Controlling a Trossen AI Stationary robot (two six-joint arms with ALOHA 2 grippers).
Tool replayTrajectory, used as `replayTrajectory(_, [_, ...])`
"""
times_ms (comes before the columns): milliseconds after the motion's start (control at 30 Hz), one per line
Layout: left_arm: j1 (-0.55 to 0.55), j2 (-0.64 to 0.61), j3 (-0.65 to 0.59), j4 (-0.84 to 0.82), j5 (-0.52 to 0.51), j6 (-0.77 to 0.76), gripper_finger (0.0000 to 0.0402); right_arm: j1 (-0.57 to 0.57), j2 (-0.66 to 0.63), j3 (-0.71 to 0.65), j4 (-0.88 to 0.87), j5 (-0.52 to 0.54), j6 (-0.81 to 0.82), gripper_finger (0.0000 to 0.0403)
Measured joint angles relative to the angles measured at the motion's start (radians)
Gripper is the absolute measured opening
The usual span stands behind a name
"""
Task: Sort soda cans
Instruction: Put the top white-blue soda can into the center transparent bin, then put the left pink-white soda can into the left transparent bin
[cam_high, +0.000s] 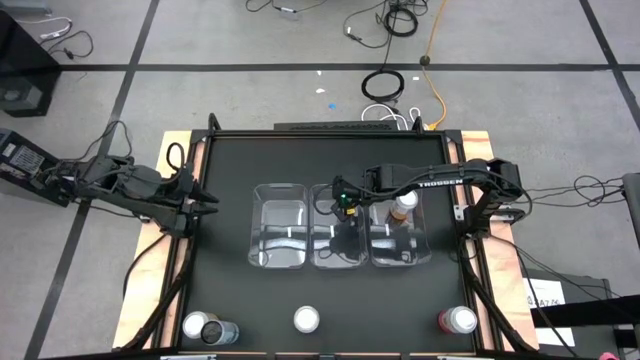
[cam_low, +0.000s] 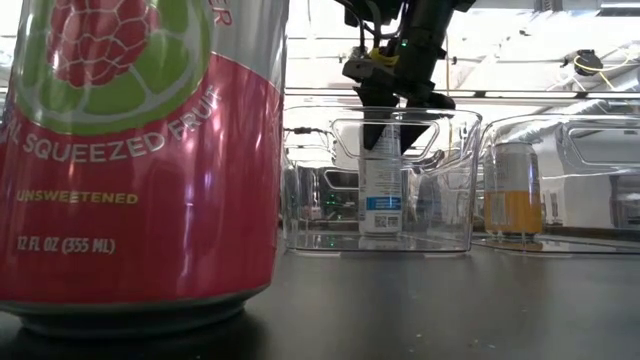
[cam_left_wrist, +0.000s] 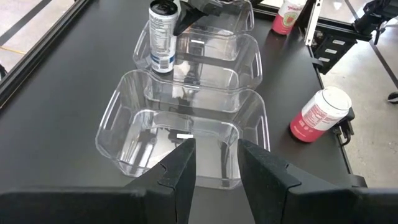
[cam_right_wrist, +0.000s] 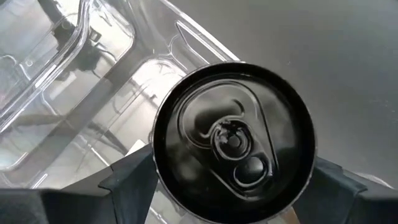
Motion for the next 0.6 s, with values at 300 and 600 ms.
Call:
replayTrajectory(300, [0.000, 0.000, 0.000, 0.000, 0.000, 0.000, 0.0128, 0.000, -0.001, 0.057, -0.064, -0.001, -0.019, 0.0308])
replayTrajectory(600, [0.000, 0.000, 0.000, 0.000, 0.000, 0.000, 0.0128, 0.026, -0.002, 0.154, -0.239, 0.000, -0.010, 0.0337])
